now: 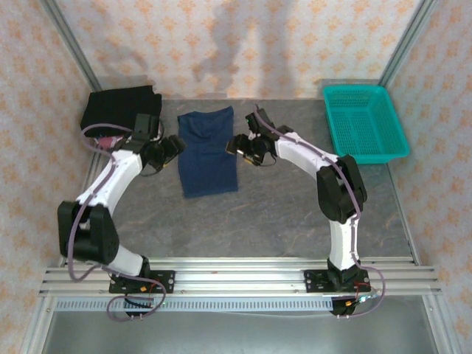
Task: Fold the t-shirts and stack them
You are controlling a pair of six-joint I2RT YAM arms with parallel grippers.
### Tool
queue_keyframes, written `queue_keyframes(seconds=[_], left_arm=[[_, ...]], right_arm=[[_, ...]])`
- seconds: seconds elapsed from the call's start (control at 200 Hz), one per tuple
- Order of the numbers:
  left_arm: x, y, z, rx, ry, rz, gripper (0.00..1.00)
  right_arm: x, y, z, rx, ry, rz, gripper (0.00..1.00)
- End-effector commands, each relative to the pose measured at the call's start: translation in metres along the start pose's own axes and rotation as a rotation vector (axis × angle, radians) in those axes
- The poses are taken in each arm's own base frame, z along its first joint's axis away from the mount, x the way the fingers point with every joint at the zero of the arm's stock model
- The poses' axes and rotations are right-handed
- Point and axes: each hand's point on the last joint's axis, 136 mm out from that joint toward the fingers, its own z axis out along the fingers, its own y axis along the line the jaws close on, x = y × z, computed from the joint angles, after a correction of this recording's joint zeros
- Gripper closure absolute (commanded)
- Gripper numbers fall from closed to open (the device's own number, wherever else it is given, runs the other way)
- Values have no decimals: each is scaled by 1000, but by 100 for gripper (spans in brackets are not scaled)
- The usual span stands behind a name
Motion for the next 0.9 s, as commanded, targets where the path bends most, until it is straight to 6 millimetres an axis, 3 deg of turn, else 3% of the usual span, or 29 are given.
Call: queue_keyframes(seconds=[0.0,0.13,0.215,0.345,0.635,0.756,0.896], left_arm=[[53,44,6,-93,136,43,28],[84,52,21,-42,217,20,30],[95,50,33,-28,244,21,34],[99,43,51,5,254,-5,36],[101,51,87,-52,274,-33,49],[102,51,99,-74,281,-32,58],[104,48,106,-88,284,-24,79]], right_arm=[[39,-5,15,5,72,-57,29],[67,-14,34,11,122,-27,31],[75,-17,44,16,134,-15,33],[77,-21,50,32,134,-7,35],[75,-30,66,55,140,26,42],[73,-31,73,59,140,42,55],[71,-34,74,74,132,62,87]])
